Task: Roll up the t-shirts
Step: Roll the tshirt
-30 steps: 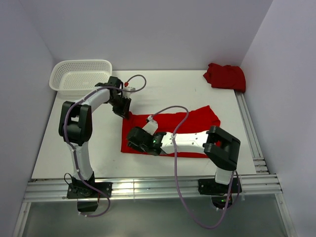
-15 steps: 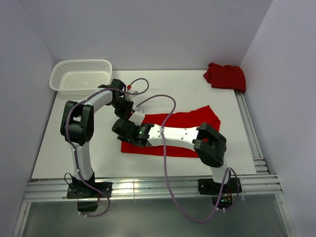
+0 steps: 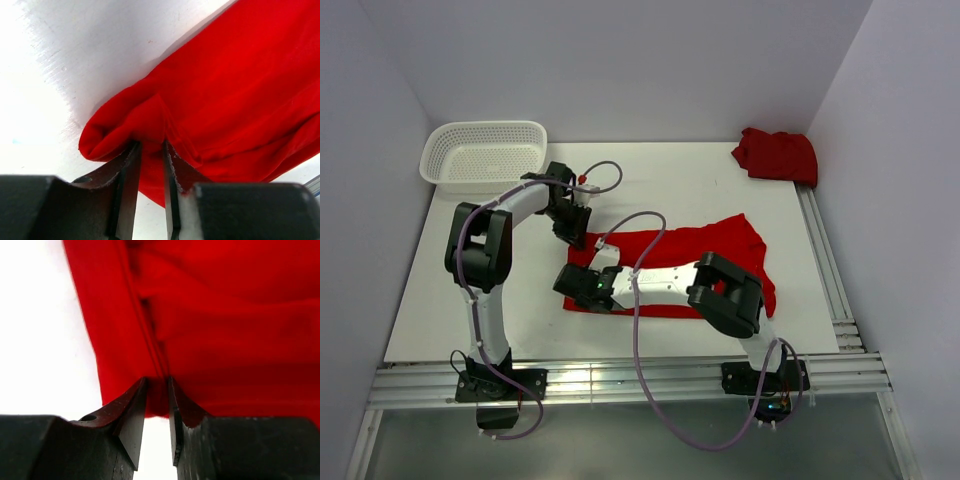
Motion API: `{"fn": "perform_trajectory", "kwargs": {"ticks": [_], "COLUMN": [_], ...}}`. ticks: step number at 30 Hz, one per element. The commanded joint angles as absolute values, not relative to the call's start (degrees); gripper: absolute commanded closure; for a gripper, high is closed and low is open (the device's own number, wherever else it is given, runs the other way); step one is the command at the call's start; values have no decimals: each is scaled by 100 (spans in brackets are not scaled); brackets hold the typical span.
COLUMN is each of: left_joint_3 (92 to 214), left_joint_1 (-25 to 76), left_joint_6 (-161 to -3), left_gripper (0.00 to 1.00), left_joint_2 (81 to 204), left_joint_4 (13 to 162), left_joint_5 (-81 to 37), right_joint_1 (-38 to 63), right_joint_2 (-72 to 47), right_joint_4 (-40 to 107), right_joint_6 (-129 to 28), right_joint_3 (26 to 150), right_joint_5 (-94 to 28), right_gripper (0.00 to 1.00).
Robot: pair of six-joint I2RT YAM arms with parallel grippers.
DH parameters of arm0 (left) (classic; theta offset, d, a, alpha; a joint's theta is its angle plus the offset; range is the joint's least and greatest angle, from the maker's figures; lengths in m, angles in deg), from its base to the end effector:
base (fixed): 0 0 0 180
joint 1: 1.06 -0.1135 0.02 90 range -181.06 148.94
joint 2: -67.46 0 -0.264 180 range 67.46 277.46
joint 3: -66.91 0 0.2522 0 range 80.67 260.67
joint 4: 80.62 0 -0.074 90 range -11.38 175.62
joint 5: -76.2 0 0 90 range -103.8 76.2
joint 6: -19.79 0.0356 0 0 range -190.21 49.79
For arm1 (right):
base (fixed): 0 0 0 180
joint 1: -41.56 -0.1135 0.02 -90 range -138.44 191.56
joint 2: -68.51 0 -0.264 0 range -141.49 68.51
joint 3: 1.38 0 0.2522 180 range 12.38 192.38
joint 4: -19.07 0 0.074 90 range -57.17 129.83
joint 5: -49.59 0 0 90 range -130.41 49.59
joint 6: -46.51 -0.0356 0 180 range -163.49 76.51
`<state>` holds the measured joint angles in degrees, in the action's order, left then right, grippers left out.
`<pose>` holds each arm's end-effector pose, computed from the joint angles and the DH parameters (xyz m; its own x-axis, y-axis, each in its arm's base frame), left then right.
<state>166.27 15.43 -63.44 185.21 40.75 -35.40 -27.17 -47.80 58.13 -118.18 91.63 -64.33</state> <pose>0.3859 -0.1279 0.1632 -0.8874 0.3770 -0.2653 0.4510 0.8294 -0.3297 0.1651 0.3844 0.1560 -0.8407 0.2709 -0.4689 0.1031 0.9301 0.3526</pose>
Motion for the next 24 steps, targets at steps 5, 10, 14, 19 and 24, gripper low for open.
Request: {"fn": "perform_trajectory", "kwargs": {"ticks": [5,10,14,19,24], "left_joint_3": [16812,17154,17453,17647,17770], "left_joint_1": [1573,1564,1520,1284,941], "left_joint_6": [-6335,-6379,-6405,-6335,-6203], "left_gripper": [65,57,52,47,45], "left_joint_2": [18453,18383,18339,18198,18251], "left_joint_4": [4123,4009,3860,3746,3509], "left_joint_5": [-3560,-3551,-3604,-3726,-4121], "right_joint_1": [-3033,-3033,-3033,-3016,-3051], "right_joint_2": [-4874,-4698,-4584,-4364,-4285], "right_joint_4": [5875,5998,6191,6516,6886], "right_joint_6": [-12083,-12013,-11995,-11960,-12074], "right_joint_3": [9131,9166,9219,9350,9518], "right_joint_5": [-6308,-6388,-6501,-6695,-6844], "right_gripper": [69,70,69,62,53]}}
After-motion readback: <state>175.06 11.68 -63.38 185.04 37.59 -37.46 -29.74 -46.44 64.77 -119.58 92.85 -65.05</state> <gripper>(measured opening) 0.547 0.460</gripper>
